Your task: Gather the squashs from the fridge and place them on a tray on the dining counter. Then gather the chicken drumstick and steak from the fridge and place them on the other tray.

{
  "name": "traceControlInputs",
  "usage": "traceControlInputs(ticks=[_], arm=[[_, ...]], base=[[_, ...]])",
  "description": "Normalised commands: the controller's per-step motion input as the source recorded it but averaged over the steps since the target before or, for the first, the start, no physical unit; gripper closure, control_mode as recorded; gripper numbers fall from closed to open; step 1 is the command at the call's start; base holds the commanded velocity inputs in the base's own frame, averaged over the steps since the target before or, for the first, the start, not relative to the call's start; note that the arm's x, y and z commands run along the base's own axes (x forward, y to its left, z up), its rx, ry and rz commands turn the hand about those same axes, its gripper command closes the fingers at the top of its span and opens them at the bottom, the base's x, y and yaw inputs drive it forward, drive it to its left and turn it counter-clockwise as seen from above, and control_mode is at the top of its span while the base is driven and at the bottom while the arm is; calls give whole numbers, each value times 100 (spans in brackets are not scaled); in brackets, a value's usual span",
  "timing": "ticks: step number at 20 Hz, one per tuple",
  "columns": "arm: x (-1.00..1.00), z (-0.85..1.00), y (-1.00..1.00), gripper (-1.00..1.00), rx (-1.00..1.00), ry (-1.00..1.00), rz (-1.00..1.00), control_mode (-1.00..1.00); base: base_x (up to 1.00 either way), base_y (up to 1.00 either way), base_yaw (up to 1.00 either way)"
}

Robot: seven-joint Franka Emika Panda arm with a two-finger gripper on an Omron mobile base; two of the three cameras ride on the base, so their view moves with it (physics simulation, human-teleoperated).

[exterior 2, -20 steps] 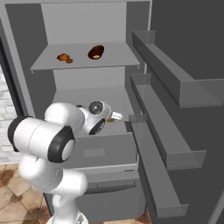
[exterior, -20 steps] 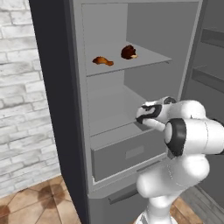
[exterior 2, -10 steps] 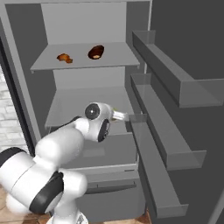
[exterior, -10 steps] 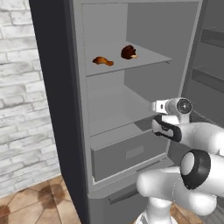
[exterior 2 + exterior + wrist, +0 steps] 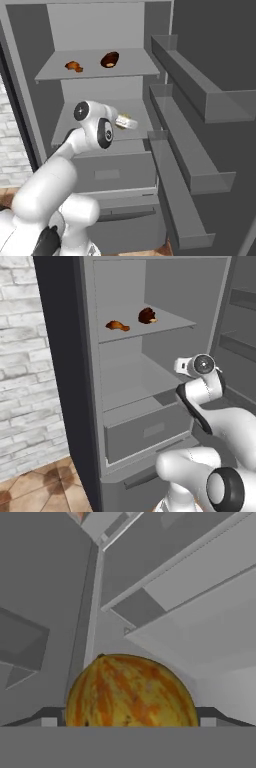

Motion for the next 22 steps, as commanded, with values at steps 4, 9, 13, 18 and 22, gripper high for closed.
traceControlInputs(ticks=[4,9,13,18,22], arm=[[-64,66,4,100,0,13,-4,-100],[-58,41,18,100,0,22,0,-100],[-66,19,17,100,0,21,0,-100],[-75,12,5,100,0,18,0,-100],[-79,0,0,100,0,12,0,-100]], base=[[0,0,0],[0,0,0],[0,0,0],[0,0,0],[0,0,0]])
